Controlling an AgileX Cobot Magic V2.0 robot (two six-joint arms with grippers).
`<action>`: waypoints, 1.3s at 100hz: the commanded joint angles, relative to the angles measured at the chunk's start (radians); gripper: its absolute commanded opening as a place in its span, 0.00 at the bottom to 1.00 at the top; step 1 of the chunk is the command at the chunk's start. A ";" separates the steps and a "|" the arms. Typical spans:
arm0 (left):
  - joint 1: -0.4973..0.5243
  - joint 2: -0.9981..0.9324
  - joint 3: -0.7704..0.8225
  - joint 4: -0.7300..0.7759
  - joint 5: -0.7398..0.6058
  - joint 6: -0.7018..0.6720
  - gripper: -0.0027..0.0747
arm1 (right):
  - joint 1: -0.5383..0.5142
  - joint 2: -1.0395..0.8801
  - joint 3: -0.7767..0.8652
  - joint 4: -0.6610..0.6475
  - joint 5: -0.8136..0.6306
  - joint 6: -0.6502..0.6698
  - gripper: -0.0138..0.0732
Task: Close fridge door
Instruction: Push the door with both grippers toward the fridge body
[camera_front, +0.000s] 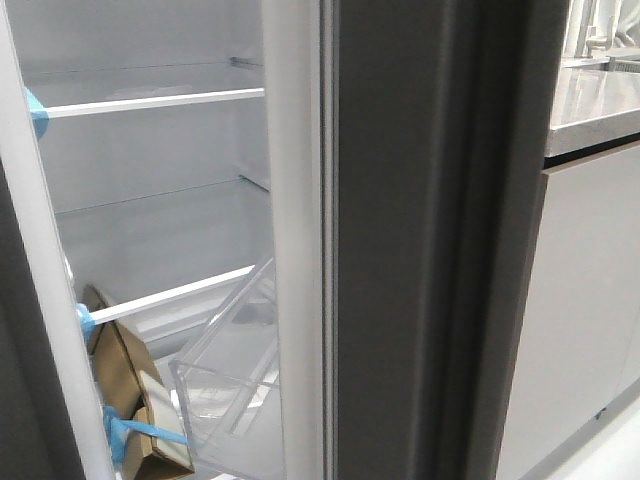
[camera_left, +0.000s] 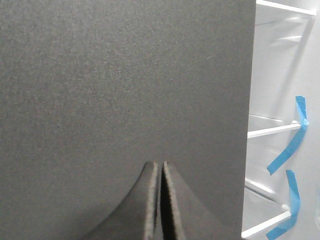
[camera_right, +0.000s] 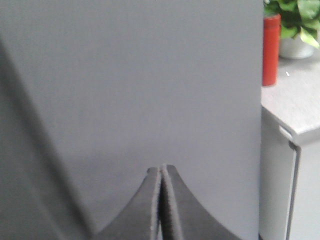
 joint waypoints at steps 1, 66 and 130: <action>-0.001 -0.011 0.035 -0.004 -0.072 -0.004 0.01 | 0.013 0.090 -0.072 0.047 -0.098 -0.021 0.11; -0.001 -0.011 0.035 -0.004 -0.072 -0.004 0.01 | 0.015 0.291 -0.204 0.461 -0.100 -0.169 0.11; -0.001 -0.011 0.035 -0.004 -0.072 -0.004 0.01 | 0.015 0.397 -0.204 0.746 -0.018 -0.402 0.11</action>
